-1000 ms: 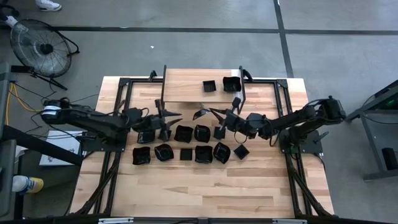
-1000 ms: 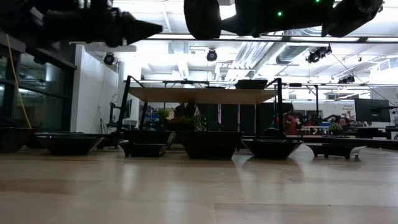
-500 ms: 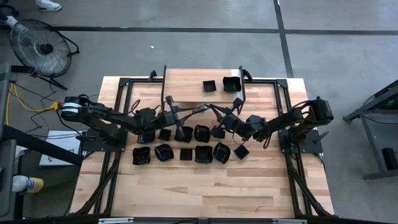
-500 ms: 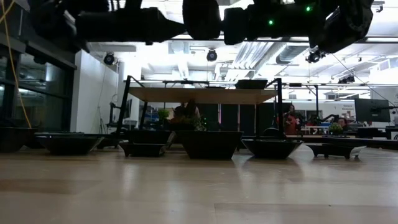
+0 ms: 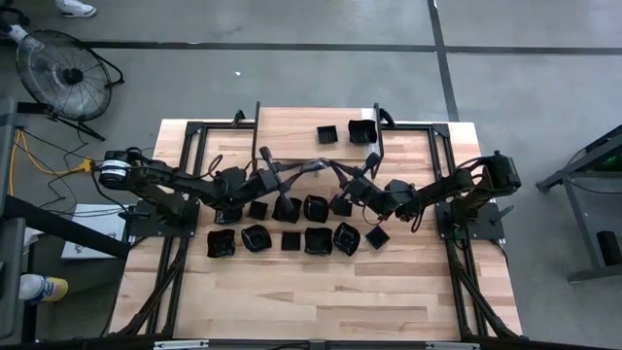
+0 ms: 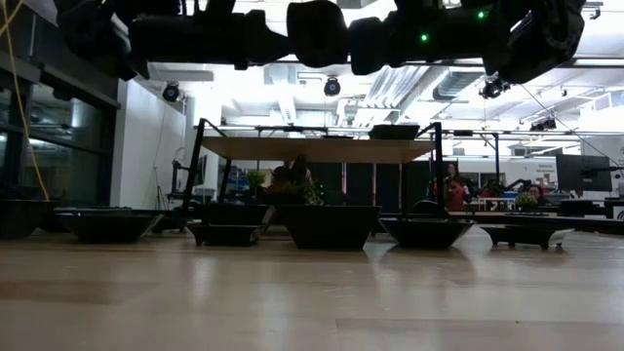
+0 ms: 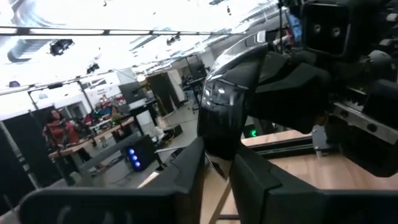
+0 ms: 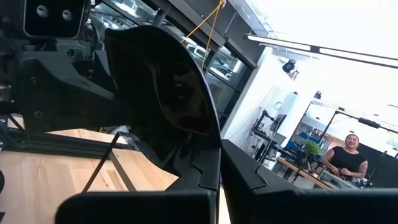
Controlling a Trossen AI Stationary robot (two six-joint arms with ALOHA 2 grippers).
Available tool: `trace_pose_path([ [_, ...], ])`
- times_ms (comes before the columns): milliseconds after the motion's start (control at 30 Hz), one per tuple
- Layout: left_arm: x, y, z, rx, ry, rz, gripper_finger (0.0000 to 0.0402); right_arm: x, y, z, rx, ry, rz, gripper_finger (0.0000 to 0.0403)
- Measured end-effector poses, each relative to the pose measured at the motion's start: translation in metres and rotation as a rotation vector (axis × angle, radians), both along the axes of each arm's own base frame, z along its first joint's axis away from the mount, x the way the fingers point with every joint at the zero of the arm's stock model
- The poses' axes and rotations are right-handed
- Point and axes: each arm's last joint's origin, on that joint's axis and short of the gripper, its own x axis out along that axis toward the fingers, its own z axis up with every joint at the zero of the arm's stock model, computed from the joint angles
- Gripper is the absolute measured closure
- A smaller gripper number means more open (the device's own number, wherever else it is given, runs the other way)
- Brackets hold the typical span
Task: Pick & Place Mini shaped plates
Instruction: Put the leaf shaped plate on the shelf
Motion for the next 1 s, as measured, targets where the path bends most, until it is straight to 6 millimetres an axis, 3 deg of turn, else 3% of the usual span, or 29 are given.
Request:
trace_pose_path([
  [167, 0.000, 0.001, 0.001, -0.007, -0.006, 0.017, 0.0393, 0.000, 0.000, -0.001, 0.000, 0.010, 0.000, 0.0403],
  [367, 0.000, 0.001, 0.000, -0.014, -0.004, 0.018, 0.0398, 0.001, 0.000, -0.003, -0.005, 0.036, 0.007, 0.0392],
  [533, 0.000, 0.000, -0.001, -0.009, 0.004, -0.010, 0.0400, 0.001, 0.007, -0.004, -0.039, 0.068, 0.031, 0.0335],
  [767, 0.000, 0.000, -0.001, -0.025, -0.003, 0.012, 0.0401, -0.013, 0.024, 0.017, 0.005, 0.058, -0.049, 0.0244],
  [1000, -0.008, 0.014, 0.007, -0.052, 0.024, 0.080, 0.0401, -0.035, 0.039, 0.036, 0.075, 0.100, -0.156, 0.0220],
])
